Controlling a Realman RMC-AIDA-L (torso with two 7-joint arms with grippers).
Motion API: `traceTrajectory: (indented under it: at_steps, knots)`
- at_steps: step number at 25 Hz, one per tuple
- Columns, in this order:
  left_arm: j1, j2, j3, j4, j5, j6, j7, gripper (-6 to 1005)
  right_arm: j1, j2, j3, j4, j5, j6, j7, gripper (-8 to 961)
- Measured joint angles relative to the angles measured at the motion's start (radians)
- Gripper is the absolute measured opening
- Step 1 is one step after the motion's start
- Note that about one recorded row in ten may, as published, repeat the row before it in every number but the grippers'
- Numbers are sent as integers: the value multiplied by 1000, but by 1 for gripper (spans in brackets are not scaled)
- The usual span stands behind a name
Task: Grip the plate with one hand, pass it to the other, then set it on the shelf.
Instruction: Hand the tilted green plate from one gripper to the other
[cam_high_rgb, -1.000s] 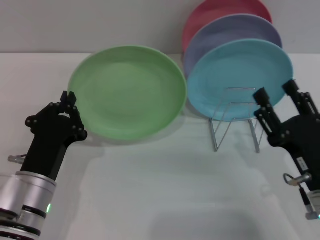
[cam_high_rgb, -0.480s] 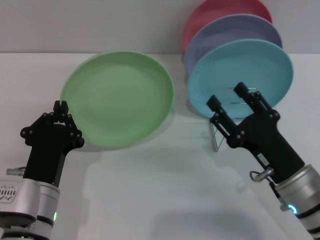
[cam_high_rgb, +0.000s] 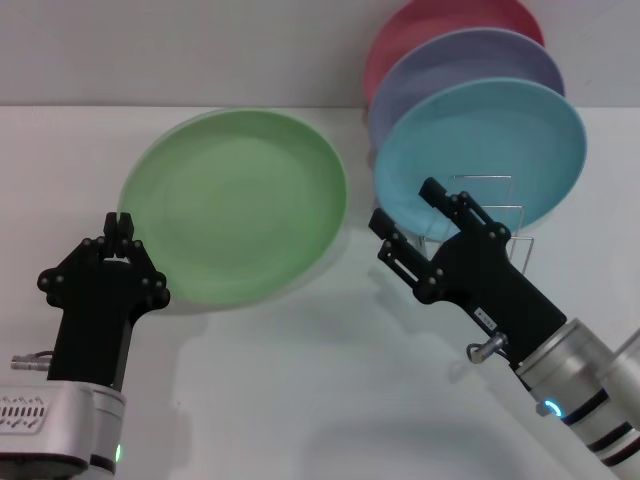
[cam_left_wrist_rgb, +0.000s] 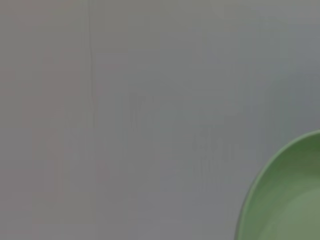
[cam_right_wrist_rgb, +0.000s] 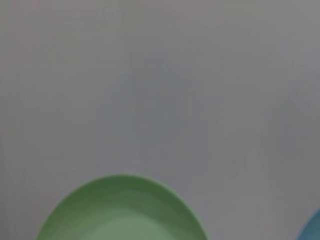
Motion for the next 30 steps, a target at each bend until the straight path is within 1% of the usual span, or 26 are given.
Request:
traceTrajectory:
  at_steps: [12, 20, 30]
  knots:
    - [20, 0, 42, 35, -29, 60, 85, 28, 40, 1, 13, -5, -26, 85, 7, 704]
    - [26, 0, 78, 51, -53, 84, 92, 28, 65, 1, 13, -3, -26, 129, 11, 703]
    - [26, 0, 81, 63, -53, 81, 115, 28, 89, 1, 25, -6, -27, 157, 13, 703]
